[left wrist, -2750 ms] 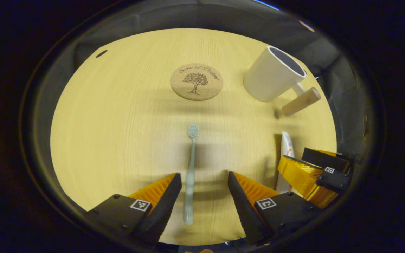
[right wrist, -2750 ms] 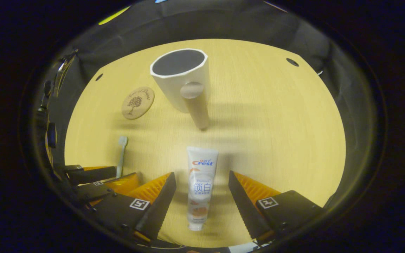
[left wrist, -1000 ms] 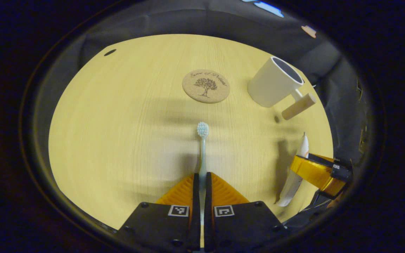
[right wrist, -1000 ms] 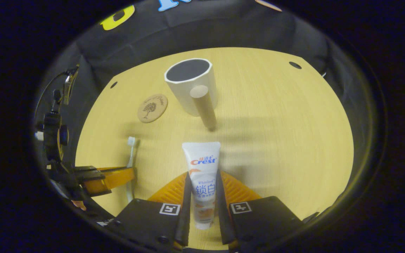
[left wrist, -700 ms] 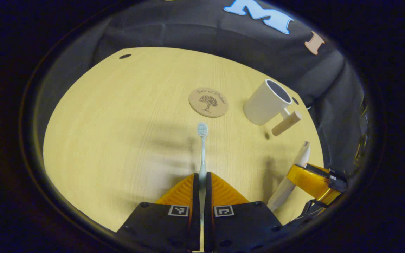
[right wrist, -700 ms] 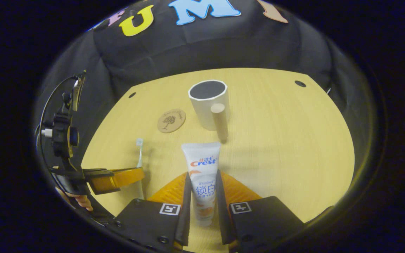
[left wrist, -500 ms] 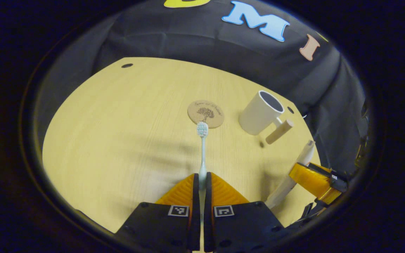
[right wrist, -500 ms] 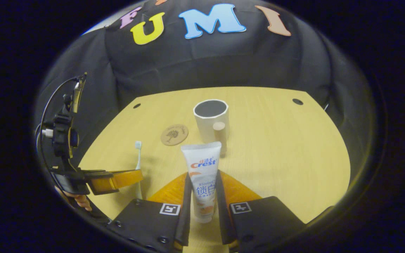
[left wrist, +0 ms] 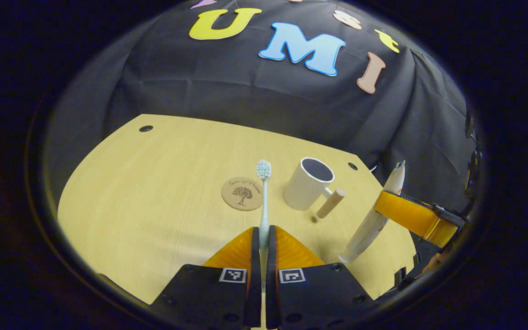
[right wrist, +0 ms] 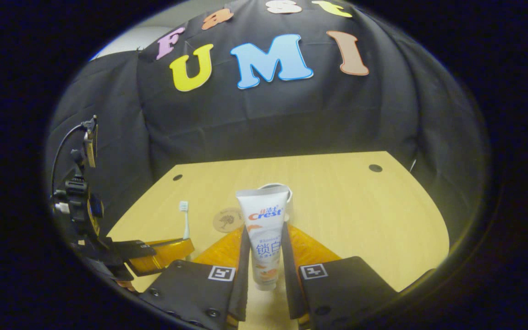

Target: Put the toothbrush and toothpaste on the desktop into the cup, then pick up the cup and place it on the coaster on the desktop.

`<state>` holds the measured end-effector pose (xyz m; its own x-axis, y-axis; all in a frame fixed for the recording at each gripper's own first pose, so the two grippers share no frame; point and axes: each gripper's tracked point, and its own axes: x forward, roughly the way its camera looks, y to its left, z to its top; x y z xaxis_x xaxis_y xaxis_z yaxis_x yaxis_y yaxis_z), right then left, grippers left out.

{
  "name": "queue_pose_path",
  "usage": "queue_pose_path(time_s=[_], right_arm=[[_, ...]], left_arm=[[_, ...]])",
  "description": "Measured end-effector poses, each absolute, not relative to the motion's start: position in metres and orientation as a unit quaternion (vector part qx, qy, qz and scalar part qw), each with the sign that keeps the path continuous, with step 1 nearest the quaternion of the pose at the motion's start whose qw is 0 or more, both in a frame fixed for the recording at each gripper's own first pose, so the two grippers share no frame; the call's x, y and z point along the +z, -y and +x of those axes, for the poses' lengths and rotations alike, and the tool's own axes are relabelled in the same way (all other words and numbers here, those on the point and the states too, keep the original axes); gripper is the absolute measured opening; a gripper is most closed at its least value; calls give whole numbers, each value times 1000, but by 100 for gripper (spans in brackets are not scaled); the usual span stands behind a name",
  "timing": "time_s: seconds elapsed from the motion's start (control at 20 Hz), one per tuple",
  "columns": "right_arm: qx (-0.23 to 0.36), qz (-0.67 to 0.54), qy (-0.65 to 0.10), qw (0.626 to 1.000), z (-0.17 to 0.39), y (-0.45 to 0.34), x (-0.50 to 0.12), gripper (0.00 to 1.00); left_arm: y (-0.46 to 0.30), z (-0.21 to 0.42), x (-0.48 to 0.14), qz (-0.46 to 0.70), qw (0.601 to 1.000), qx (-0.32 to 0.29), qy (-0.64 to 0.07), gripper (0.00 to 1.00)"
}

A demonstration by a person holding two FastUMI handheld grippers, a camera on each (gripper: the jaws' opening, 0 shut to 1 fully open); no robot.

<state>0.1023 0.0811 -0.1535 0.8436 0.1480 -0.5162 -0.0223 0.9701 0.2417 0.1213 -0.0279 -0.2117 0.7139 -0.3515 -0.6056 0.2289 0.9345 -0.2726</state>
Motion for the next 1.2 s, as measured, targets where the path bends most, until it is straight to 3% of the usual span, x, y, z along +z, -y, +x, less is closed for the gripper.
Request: queue_pose_path(time_s=[0.5,0.85,1.2], right_arm=[[26,98,-167,981,164,-76,-95,38],[0,101,-100,990,230,-64,-82,38],[-9,76,-154,985,255,-74,-152,38]], left_arm=[[42,164,-135,-83,953,-192,-218,12],[42,179,-97,-101,961,-196,-170,10],[41,198,-80,-98,966,-197,-139,10]])
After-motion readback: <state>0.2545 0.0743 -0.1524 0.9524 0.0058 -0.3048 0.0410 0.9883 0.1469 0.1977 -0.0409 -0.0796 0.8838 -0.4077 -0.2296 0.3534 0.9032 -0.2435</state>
